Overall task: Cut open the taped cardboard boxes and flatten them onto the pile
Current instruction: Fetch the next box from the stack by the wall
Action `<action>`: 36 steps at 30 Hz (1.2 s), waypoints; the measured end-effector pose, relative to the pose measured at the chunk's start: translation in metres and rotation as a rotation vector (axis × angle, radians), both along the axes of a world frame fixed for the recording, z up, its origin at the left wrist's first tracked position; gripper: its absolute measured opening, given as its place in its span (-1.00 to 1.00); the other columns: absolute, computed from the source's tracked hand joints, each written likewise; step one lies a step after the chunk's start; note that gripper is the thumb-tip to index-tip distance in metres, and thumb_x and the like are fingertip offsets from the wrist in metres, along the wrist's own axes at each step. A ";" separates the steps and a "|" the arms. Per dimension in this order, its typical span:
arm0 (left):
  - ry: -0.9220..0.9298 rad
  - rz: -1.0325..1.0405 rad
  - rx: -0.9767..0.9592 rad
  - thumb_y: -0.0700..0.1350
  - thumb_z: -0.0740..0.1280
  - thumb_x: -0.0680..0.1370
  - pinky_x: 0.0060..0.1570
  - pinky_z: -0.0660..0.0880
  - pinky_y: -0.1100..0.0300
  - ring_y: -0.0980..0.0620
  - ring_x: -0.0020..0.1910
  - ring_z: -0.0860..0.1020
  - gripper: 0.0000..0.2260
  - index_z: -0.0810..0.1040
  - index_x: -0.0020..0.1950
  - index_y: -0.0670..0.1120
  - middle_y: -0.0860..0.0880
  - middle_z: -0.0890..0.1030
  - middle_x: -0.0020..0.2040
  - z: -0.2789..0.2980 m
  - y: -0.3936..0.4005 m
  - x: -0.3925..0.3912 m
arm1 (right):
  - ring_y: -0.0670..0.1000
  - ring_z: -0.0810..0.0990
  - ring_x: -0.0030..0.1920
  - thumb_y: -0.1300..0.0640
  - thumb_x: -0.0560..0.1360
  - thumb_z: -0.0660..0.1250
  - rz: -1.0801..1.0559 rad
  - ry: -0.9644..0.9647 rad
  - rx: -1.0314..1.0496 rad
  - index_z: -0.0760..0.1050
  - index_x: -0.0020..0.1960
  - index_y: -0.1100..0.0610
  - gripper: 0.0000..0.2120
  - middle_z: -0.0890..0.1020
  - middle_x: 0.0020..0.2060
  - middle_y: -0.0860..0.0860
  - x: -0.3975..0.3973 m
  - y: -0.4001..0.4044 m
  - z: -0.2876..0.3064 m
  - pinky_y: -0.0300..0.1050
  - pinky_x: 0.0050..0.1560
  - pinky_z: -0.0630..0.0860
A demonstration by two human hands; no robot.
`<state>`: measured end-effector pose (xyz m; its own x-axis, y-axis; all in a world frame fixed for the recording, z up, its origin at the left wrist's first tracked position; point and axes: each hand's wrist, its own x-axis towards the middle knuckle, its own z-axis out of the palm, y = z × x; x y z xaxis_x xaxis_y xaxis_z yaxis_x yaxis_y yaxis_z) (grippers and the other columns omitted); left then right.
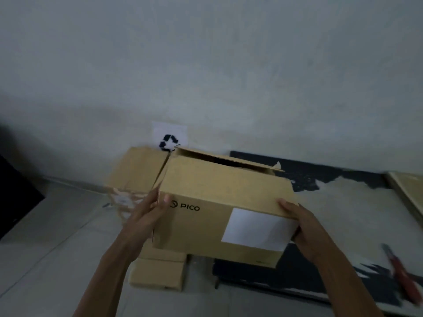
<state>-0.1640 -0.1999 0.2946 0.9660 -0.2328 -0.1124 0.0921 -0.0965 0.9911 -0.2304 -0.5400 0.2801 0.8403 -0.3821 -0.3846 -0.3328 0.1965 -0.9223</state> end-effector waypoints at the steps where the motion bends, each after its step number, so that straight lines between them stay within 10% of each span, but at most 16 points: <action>1: -0.013 -0.026 0.008 0.51 0.33 0.28 0.13 0.53 0.03 0.12 0.21 0.55 -0.30 0.46 0.38 0.31 0.20 0.60 0.23 0.004 -0.021 -0.007 | 0.16 0.61 0.13 -0.16 0.30 0.52 -0.021 -0.025 -0.017 0.58 0.23 0.04 -0.44 0.68 0.10 0.03 -0.015 -0.022 0.003 0.20 0.18 0.52; 4: -0.038 -0.097 0.010 0.48 0.35 0.27 0.18 0.54 -0.07 0.05 0.23 0.53 -0.29 0.43 0.39 0.32 0.13 0.57 0.28 0.014 -0.083 -0.028 | 0.13 0.56 0.18 -0.19 0.44 0.41 -0.118 -0.096 -0.095 0.46 0.36 -0.05 -0.47 0.59 0.23 0.02 -0.052 -0.076 0.014 0.14 0.13 0.53; 8: -0.086 -0.150 -0.055 0.43 0.35 0.20 -0.21 0.54 0.35 0.24 0.01 0.61 -0.37 0.47 0.23 0.27 0.27 0.64 0.05 0.031 -0.157 -0.051 | 0.01 0.41 0.34 -0.17 0.51 0.33 -0.199 -0.181 -0.401 0.17 0.54 -0.11 -0.33 0.38 0.41 -0.11 -0.090 -0.134 0.027 0.05 0.29 0.41; 12: -0.158 -0.139 -0.063 0.58 0.39 0.12 -0.02 0.55 0.26 0.17 0.15 0.60 -0.04 0.49 0.36 0.04 0.18 0.64 0.16 0.035 -0.204 -0.048 | -0.13 0.28 0.30 -0.13 0.61 0.18 -0.166 -0.130 -0.529 0.12 0.57 -0.08 -0.44 0.30 0.34 -0.21 -0.114 -0.178 0.033 -0.13 0.28 0.22; 17: -0.221 -0.413 0.031 0.23 0.63 0.20 0.12 0.57 0.09 0.11 0.25 0.56 -0.15 0.44 0.41 0.05 0.12 0.59 0.28 0.049 -0.242 -0.015 | 0.13 0.48 0.15 -0.24 0.61 0.13 -0.202 0.212 -0.276 0.30 0.50 0.17 -0.37 0.46 0.34 0.16 -0.110 -0.219 0.013 0.03 0.21 0.39; 23: -0.464 -0.428 0.336 -0.28 0.54 0.40 0.34 0.43 -0.03 0.04 0.36 0.43 -0.26 0.36 0.53 -0.03 0.05 0.48 0.39 0.028 -0.322 0.068 | 0.19 0.65 -0.27 -0.16 0.58 0.23 -0.142 0.411 0.072 0.44 0.33 0.21 -0.50 0.64 -0.22 0.21 -0.088 -0.236 -0.014 0.10 -0.21 0.58; 29: -0.430 -0.481 0.537 -0.26 0.45 0.51 0.44 0.23 0.10 -0.13 0.51 0.27 -0.26 0.16 0.60 -0.11 -0.12 0.31 0.54 -0.009 -0.391 0.141 | 0.39 0.50 0.25 -0.43 0.22 0.50 -0.207 0.325 0.306 0.51 0.34 0.04 -0.15 0.51 0.28 0.25 -0.058 -0.264 -0.035 0.47 0.09 0.49; 36: -0.377 -0.565 0.777 -0.12 0.42 0.54 0.48 0.19 -0.10 -0.14 0.49 0.30 -0.37 0.25 0.56 -0.08 -0.10 0.38 0.50 -0.068 -0.432 0.165 | 0.15 0.62 0.09 -0.34 0.32 0.40 -0.071 0.397 -0.292 0.56 0.22 0.11 -0.33 0.61 0.16 0.10 -0.044 -0.284 -0.051 0.12 0.07 0.63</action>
<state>0.0008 -0.6318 0.2263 0.7418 -0.6563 -0.1378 -0.4697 -0.6552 0.5918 -0.2744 -0.8241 0.2296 0.6186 -0.5727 -0.5379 -0.6648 -0.0166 -0.7469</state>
